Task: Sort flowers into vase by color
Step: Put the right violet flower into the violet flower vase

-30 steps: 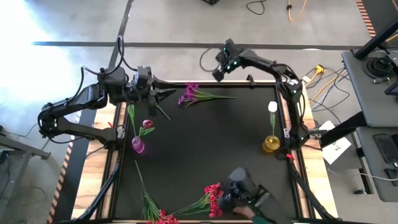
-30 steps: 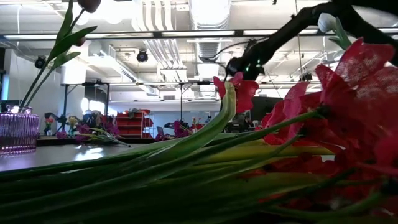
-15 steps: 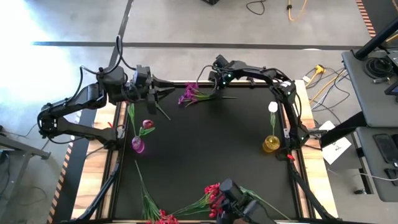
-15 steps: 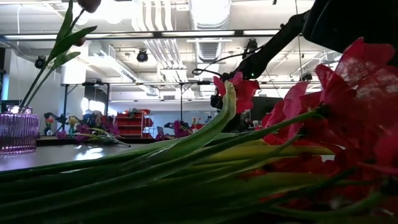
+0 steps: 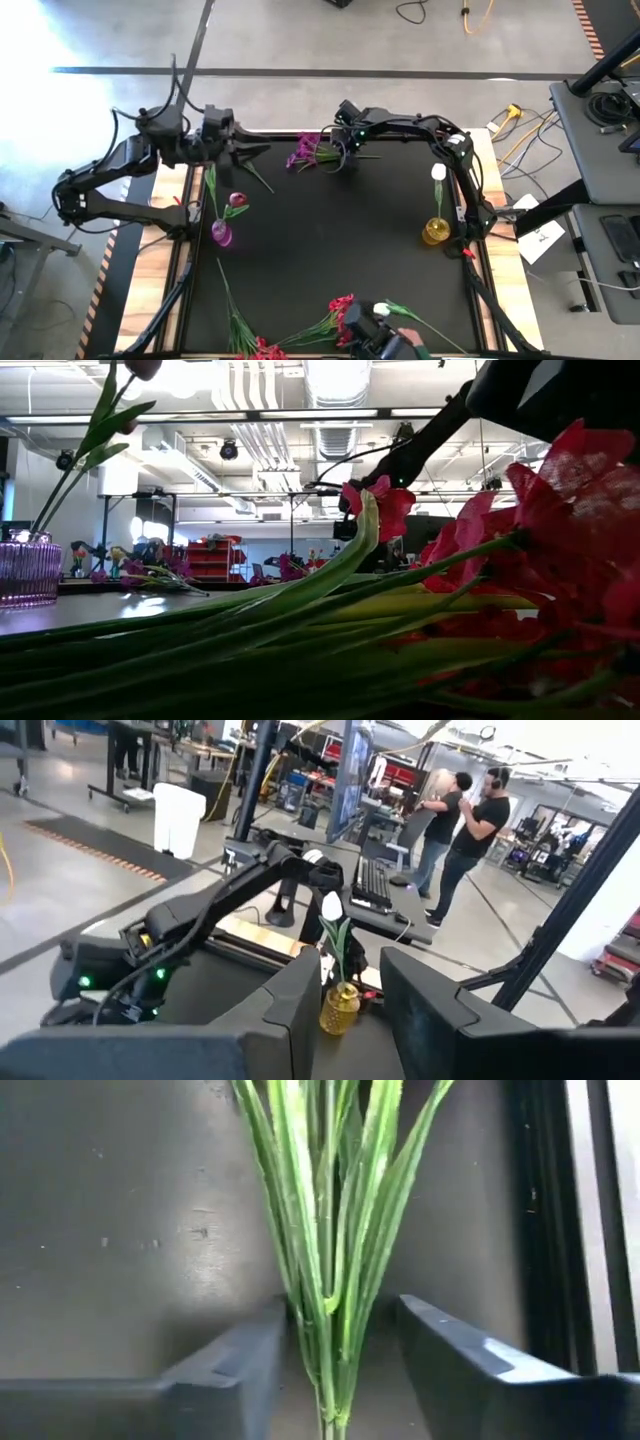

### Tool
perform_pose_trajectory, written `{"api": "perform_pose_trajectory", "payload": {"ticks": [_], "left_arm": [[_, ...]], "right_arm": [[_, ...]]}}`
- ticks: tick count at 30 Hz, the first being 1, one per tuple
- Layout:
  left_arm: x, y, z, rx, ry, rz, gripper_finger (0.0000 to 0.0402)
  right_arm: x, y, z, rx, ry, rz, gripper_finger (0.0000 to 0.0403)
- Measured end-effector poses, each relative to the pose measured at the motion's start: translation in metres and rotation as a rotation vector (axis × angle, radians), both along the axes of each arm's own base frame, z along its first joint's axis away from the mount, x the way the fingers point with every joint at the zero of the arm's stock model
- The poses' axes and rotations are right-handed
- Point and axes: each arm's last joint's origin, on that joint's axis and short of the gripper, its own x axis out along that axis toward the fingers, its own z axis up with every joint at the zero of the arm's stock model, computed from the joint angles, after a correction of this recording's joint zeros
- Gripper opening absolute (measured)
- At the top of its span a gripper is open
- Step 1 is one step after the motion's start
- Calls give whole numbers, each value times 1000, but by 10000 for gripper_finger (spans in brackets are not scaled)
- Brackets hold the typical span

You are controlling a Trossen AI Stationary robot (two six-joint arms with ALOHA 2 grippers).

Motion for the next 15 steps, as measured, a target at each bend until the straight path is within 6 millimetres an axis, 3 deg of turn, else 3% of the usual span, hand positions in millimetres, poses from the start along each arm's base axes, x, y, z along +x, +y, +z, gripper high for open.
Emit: {"api": "perform_pose_trajectory", "payload": {"ticks": [7,9,11,15], "left_arm": [[-17,-4,6,48,-32,-3,82],[-20,-5,7,49,-32,-6,82],[-23,-6,8,54,-34,-7,82],[-25,-6,8,60,-36,-4,82]], "right_arm": [[-1,0,4,-20,42,-50,31],[-3,-2,11,-33,58,-84,20],[-5,-5,27,-63,46,-109,16],[-9,-8,86,-174,-46,-140,13]]}}
